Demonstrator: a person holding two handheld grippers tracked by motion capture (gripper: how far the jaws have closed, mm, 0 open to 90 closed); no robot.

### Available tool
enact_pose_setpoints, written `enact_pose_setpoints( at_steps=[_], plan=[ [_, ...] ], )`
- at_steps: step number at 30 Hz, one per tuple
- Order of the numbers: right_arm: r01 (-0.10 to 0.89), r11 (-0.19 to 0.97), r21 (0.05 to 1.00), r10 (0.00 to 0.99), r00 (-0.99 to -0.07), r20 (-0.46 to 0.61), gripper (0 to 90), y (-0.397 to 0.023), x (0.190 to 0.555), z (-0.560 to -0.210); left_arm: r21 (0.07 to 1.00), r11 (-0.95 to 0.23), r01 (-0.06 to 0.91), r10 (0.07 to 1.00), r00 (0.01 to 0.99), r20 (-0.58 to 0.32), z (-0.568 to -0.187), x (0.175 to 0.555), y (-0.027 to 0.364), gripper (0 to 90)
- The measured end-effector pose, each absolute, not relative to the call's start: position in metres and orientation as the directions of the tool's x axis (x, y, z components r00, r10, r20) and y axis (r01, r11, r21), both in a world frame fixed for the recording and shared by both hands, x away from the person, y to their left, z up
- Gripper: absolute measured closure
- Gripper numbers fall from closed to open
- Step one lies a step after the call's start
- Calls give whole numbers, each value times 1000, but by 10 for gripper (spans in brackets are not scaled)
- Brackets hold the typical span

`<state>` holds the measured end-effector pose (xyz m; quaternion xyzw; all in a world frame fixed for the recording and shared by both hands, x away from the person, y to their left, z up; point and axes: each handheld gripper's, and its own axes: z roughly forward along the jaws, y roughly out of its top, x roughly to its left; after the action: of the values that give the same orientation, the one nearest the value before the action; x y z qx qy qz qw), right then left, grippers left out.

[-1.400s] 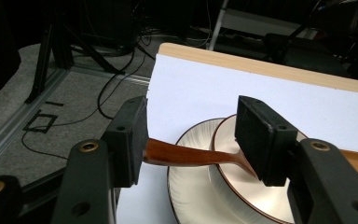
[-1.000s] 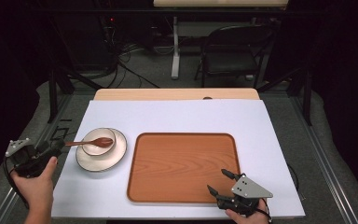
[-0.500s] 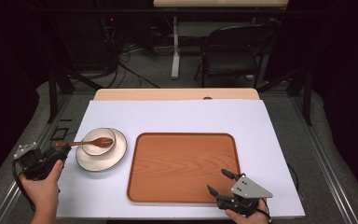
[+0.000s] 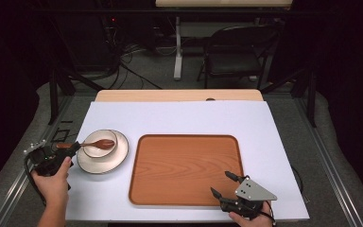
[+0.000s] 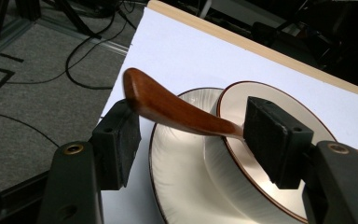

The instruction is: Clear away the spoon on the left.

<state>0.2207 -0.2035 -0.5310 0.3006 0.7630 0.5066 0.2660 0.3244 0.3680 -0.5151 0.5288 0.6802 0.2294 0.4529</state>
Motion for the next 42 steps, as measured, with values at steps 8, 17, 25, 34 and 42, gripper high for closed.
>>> enact_pose_setpoints(
  at_steps=[8,17,25,34,42],
  plan=[
    [189,305,933,728,-678,-101,291,-204,220,-531,784,370,498,913,-40,-405,-521,332,363,387],
    [190,304,933,728,-678,-100,290,-204,220,-531,780,418,467,891,-43,-452,-527,336,357,471],
    [187,305,934,728,-678,-102,291,-204,220,-531,783,436,444,886,-60,-459,-529,335,354,575],
    [187,305,934,728,-678,-102,290,-204,220,-531,785,452,423,878,-57,-475,-528,335,354,652],
    [185,304,934,727,-679,-102,291,-204,220,-531,804,426,415,888,-23,-459,-518,334,351,718]
  ],
)
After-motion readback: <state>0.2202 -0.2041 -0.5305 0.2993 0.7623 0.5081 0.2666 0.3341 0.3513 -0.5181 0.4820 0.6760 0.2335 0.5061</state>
